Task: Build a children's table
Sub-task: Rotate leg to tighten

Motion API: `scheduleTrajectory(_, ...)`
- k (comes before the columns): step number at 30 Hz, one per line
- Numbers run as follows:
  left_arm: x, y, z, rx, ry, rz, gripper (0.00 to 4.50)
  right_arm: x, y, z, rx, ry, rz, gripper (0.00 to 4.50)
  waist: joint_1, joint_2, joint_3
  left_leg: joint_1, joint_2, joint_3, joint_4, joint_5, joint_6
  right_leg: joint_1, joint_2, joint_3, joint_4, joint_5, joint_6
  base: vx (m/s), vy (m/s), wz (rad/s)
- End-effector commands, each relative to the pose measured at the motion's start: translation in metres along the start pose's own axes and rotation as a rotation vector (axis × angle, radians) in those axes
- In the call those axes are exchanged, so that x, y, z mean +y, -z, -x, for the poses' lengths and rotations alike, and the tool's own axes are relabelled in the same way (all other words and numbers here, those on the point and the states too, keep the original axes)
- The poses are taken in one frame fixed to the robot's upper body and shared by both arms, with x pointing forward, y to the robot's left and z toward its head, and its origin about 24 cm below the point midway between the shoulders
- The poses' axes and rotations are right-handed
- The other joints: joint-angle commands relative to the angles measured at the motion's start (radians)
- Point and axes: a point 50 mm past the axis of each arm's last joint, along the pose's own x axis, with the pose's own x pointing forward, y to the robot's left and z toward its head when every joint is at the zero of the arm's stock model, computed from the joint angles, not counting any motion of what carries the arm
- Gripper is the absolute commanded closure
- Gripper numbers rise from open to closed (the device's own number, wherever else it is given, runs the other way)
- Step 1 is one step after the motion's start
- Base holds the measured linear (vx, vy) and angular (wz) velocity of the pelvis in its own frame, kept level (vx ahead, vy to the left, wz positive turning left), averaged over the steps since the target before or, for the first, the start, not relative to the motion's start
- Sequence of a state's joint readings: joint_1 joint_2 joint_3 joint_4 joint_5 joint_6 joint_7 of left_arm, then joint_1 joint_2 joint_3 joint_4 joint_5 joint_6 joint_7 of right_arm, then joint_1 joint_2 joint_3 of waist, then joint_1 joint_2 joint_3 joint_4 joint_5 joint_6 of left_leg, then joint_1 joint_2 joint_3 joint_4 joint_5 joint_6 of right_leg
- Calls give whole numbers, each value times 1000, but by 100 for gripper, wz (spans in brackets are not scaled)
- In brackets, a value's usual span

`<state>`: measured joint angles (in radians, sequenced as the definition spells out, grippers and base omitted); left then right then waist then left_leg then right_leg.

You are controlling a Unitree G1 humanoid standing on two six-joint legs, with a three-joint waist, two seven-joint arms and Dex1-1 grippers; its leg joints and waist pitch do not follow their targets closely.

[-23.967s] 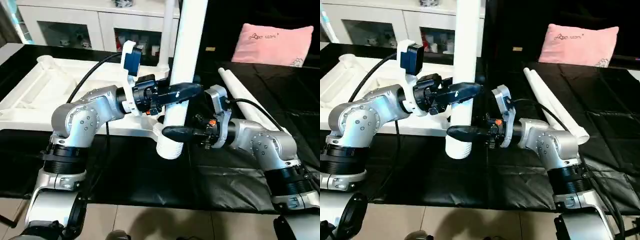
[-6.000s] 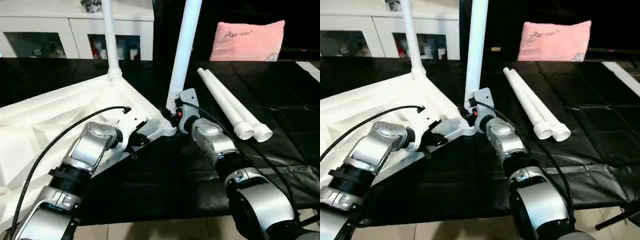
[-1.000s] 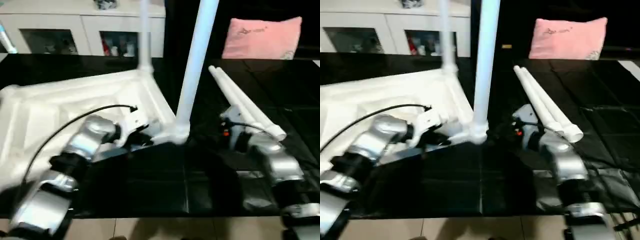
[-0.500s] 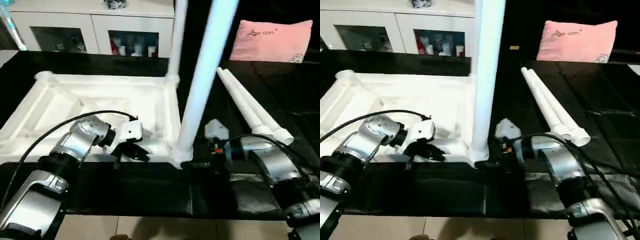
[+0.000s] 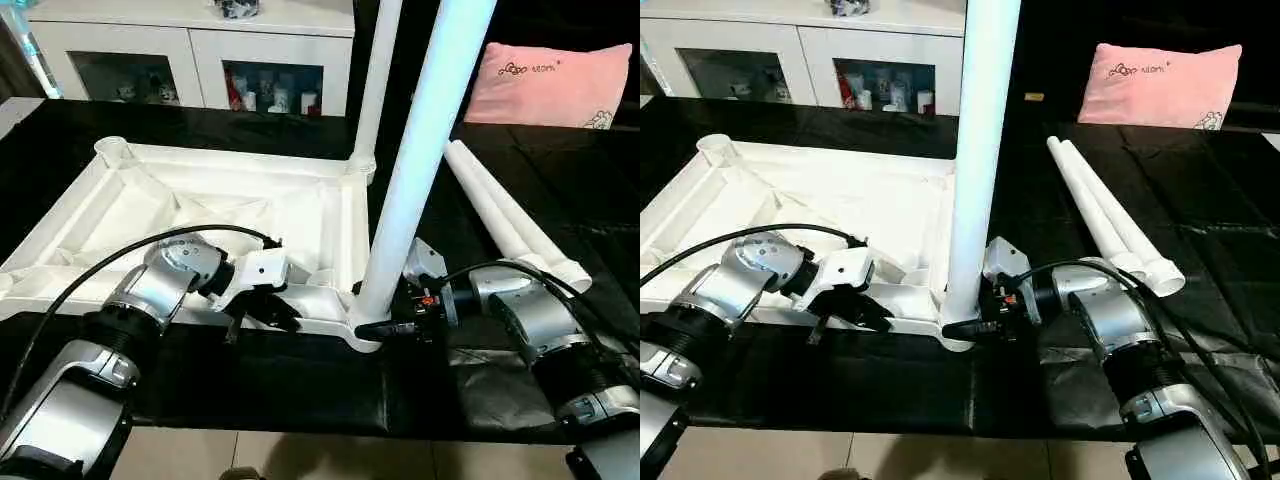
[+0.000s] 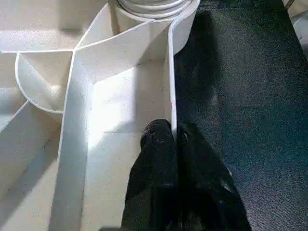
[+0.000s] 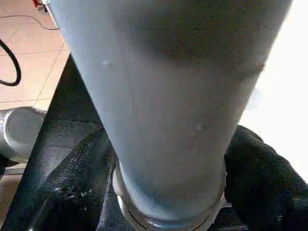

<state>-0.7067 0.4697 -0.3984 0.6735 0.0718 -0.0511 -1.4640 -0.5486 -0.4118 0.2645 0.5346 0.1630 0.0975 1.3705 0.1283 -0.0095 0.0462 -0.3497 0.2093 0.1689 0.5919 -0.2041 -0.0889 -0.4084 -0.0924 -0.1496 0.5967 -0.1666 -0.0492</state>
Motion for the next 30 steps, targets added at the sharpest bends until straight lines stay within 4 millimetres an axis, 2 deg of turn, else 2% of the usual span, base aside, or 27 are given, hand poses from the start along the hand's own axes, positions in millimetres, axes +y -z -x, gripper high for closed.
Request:
scheduleTrajectory(1,-3,-5,-9,16,67,-46,450,1,2,3,5,-15,0,123,-5,-1,-72,-3,33,0,-59,-70,74,70,-69,72,-55,-184,-154,0,0,0)
scheduleTrajectory(3,-3,-5,-9,17,65,-47,450,2,3,2,5,-17,-2,151,-4,-2,-73,-3,32,1,-59,-68,74,71,-69,72,-55,-180,-155,0,0,0)
scheduleTrajectory(7,-3,-4,-10,16,59,-42,450,4,5,1,3,-21,-12,175,0,1,-73,-1,32,1,-58,-72,71,70,-68,72,-56,-184,-153,0,0,0)
scheduleTrajectory(13,-1,-1,-11,-10,14,23,450,7,6,-2,-72,1,-82,182,6,2,-74,-1,33,1,-58,-69,73,72,-68,72,-54,-166,-158,0,0,0)
scheduleTrajectory(15,1,-2,-12,-29,-11,52,450,8,6,-4,-90,15,-101,183,6,3,-74,-1,32,1,-58,-73,68,72,-67,71,-57,-175,-155,0,0,0)
scheduleTrajectory(16,5,-3,-12,-57,-49,82,450,10,9,-7,-108,54,-126,183,7,9,-72,0,31,0,-59,-84,61,71,-67,71,-61,-196,-146,0,0,0)
scheduleTrajectory(19,9,-7,-13,-89,-93,120,450,8,14,-12,-107,148,-178,183,6,9,-70,1,30,0,-61,-105,49,71,-68,69,-68,-236,-131,0,0,0)
scheduleTrajectory(22,16,-13,-14,-108,-163,159,450,2,18,-20,-80,272,-227,183,-3,10,-63,5,26,-3,-66,-161,19,68,-68,64,-83,-356,-99,0,0,0)
scheduleTrajectory(24,27,-21,-17,-115,-281,213,450,-6,17,-30,-87,384,-279,183,-19,6,-55,15,18,-5,-66,-222,1,64,-70,56,-106,-490,-57,0,0,0)
scheduleTrajectory(25,33,-25,-20,-127,-344,259,450,-11,17,-37,-88,455,-307,184,-26,6,-52,16,16,-4,-65,-231,-3,63,-69,55,-110,-518,-46,0,0,0)
scheduleTrajectory(26,37,-30,-22,-145,-386,296,450,-16,16,-44,-91,514,-345,184,-36,6,-56,20,14,-7,-63,-230,-11,62,-71,49,-114,-548,-35,0,0,0)
scheduleTrajectory(28,39,-33,-24,-157,-405,320,450,-18,15,-48,-90,547,-370,184,-42,5,-59,16,11,-9,-63,-217,-2,67,-70,47,-116,-533,-30,0,0,0)
scheduleTrajectory(29,44,-39,-29,-157,-452,348,450,-25,13,-61,-82,638,-432,184,-49,-1,-58,8,14,-10,-66,-202,4,68,-69,50,-110,-509,-35,0,0,0)
scheduleTrajectory(30,45,-41,-31,-159,-463,356,450,-26,12,-64,-80,656,-444,184,-54,3,-59,7,13,-12,-66,-202,1,69,-69,48,-110,-506,-38,0,0,0)
